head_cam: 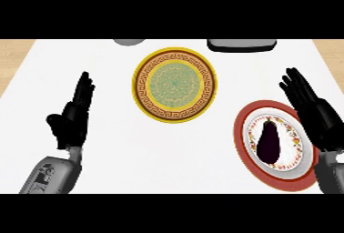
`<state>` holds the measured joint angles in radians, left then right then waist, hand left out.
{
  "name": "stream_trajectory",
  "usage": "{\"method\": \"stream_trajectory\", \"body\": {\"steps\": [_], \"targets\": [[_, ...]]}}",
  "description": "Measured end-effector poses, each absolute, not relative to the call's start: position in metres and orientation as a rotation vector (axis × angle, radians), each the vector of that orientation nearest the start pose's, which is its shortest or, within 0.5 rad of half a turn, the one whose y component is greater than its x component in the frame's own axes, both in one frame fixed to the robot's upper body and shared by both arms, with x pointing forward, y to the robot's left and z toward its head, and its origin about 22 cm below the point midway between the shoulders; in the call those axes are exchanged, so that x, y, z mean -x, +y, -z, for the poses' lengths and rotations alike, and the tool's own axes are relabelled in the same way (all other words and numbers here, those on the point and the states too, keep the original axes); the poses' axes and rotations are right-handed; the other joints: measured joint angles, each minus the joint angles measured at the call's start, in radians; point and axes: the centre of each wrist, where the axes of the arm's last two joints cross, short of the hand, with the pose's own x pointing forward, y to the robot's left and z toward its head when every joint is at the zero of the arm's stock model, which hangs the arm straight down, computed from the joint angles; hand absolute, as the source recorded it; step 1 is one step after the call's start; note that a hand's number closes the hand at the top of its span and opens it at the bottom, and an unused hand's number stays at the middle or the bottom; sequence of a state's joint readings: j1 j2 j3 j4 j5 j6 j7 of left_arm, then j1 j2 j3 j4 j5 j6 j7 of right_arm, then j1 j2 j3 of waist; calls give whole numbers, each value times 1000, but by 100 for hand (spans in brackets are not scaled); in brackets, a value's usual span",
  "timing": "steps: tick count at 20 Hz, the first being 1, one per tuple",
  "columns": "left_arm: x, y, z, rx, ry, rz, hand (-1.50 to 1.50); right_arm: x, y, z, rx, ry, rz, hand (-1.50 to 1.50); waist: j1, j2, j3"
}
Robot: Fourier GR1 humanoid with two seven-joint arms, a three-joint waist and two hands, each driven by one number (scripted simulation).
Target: Pick the eggplant from the plate and place it in the plate
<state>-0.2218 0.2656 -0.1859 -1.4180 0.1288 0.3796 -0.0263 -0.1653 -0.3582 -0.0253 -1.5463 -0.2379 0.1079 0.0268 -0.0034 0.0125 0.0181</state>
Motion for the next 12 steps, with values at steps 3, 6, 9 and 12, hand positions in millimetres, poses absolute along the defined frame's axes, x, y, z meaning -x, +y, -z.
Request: {"method": "stream_trajectory", "body": {"steps": [3, 6, 9, 12], "targets": [[-287, 240, -18, -267, -1579, 23, 0, -287, -315, -63, -82, -1670, -145, 150, 3, -6, -9], [-278, 249, -6, -289, -1475, 23, 0, -284, -327, -60, -225, -1671, -33, 150, 2, -10, -13], [-271, 251, 6, -286, -1404, 24, 0, -281, -359, -96, 114, -1683, -334, 150, -5, -9, -26], [-264, 254, 13, -270, -1350, 23, 0, -268, -369, -80, 356, -1677, -396, 150, -2, -8, -22]]}}
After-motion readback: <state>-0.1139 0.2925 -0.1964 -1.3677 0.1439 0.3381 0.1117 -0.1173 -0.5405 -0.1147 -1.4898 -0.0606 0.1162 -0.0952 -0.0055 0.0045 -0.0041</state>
